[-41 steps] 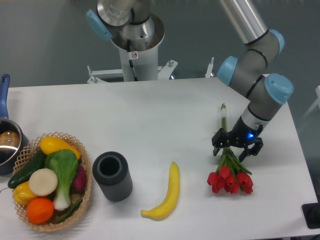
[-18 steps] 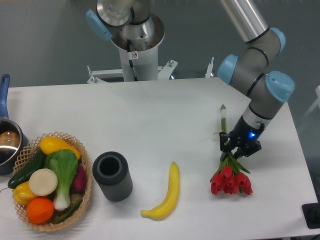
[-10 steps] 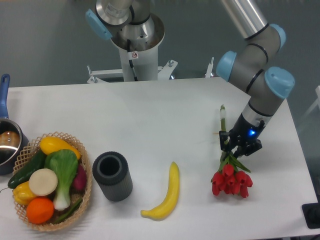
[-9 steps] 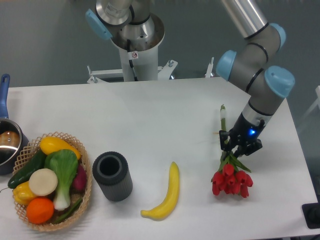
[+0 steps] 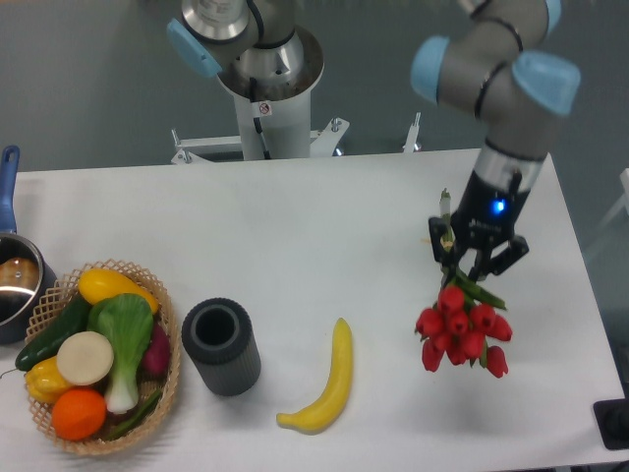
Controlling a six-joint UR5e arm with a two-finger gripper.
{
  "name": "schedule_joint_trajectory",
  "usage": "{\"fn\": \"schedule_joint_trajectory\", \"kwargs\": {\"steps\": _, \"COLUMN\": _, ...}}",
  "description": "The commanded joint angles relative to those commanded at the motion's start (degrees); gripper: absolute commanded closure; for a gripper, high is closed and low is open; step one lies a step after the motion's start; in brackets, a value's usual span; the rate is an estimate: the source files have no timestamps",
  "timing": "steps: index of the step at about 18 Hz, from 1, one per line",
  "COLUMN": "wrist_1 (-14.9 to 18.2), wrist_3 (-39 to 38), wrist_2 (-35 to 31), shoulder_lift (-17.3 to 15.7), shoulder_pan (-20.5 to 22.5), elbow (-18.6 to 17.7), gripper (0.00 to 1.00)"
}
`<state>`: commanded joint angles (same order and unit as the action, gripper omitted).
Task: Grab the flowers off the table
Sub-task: 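Lift the gripped red tulips up off the table, then hold the red tulips raised above the table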
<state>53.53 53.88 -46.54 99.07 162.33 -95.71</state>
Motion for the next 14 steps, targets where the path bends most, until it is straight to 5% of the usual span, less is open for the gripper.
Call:
{"fn": "schedule_joint_trajectory", "kwargs": {"steps": 4, "wrist_1": -0.3, "wrist_3": 0.0, "wrist_2": 12.0, "shoulder_lift": -4.7, "shoulder_pan": 0.1, "elbow": 0.2, "gripper": 0.63}}
{"fn": "schedule_joint_trajectory", "kwargs": {"steps": 10, "wrist_1": -0.5, "wrist_3": 0.2, "wrist_2": 27.3, "shoulder_lift": -4.6, "shoulder_pan": -0.2, "elbow": 1.4, "gripper": 0.62}}
{"fn": "schedule_joint_trajectory", "kwargs": {"steps": 14, "wrist_1": -0.5, "wrist_3": 0.1, "wrist_2": 30.5, "shoulder_lift": -4.0, "shoulder_pan": -0.1, "elbow": 1.3, "gripper": 0.62}}
